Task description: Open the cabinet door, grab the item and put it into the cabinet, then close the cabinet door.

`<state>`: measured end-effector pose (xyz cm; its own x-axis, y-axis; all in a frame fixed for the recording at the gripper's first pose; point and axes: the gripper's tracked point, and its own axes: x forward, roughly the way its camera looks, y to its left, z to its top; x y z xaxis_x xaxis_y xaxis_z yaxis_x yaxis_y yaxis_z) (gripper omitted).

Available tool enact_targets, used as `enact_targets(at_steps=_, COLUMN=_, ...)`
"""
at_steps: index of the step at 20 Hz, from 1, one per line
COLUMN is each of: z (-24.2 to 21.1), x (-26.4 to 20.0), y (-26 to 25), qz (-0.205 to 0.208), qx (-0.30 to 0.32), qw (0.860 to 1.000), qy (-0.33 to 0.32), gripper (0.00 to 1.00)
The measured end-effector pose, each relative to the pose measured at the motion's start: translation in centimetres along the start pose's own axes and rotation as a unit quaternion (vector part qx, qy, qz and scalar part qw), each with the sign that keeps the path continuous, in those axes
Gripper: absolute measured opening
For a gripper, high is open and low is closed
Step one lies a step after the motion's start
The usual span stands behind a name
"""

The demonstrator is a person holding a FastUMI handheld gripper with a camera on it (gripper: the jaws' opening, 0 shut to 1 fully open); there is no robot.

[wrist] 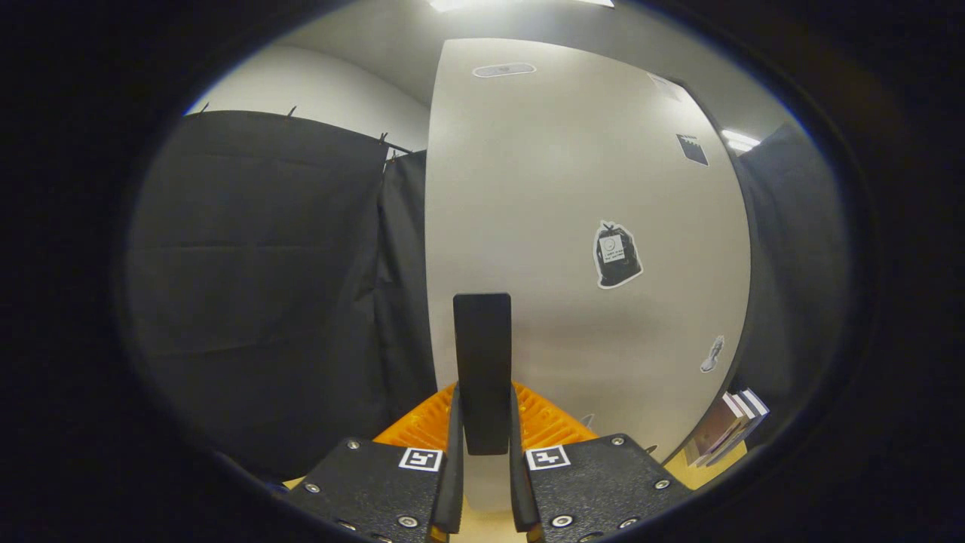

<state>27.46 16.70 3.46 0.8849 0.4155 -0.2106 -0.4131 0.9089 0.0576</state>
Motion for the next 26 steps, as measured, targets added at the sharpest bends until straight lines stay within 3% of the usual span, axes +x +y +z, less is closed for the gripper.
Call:
enact_targets(at_steps=8, z=0.1, x=-2.7, y=-0.2, qz=0.008, qx=0.019, qw=1.000, qy=0.019, gripper=0.26)
enact_targets(at_steps=26, z=0.1, x=-5.4, y=-2.2, qz=-0.039, qx=0.025, qw=0.999, qy=0.015, gripper=0.22)
